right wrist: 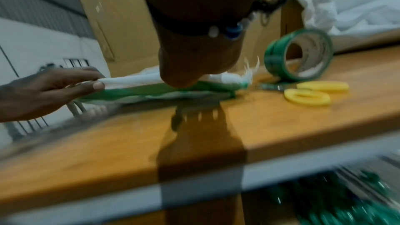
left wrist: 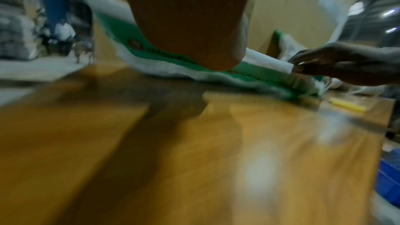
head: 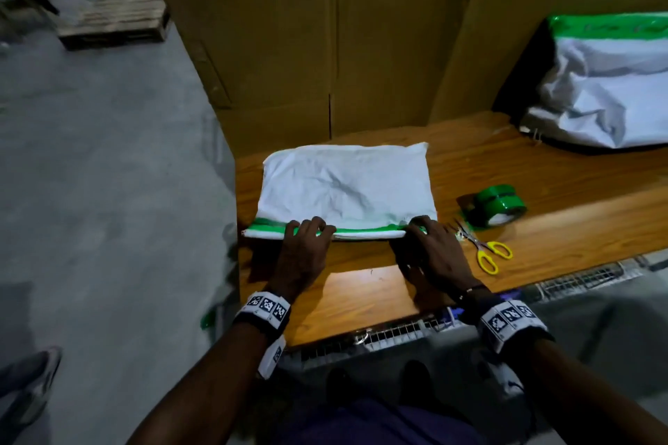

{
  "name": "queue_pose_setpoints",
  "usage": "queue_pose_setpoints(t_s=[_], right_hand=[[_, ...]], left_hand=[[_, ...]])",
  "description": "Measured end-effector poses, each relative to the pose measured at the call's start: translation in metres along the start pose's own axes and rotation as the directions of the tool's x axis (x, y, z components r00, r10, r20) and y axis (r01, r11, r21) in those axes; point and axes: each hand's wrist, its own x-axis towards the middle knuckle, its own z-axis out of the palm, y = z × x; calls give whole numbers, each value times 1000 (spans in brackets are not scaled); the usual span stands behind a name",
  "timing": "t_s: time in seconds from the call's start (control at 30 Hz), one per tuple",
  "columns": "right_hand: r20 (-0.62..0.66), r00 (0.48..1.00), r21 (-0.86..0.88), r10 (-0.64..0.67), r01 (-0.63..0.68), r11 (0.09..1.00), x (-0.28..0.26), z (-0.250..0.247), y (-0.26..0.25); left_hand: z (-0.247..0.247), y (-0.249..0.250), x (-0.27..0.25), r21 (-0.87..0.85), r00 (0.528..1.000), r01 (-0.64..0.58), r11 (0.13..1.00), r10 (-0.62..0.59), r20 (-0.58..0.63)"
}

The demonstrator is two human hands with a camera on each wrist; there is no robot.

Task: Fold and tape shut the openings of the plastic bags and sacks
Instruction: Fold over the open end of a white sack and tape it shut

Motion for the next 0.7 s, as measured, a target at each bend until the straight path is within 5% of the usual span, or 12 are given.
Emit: queue_pose_setpoints(t_s=[0.2,0.53,0.63,0.7], right_hand=[[-168,985,-118,-44,24,993,45,-66,-1],[-467,876,-1,-121,136,991,127,-189,-21],[-411,910,151,-62,136,979,146,-202,-11],[-227,974,225,-7,59,973,162,-195,1]], left_hand=[[-58,3,62,67,986,52,996,-41,-160],[-165,14,141,67,887,41,997,-5,-461],[-174,17,155,-21,885,104,994,-102,-455],[-158,12,163,-87,923,176,981,-195,-331]])
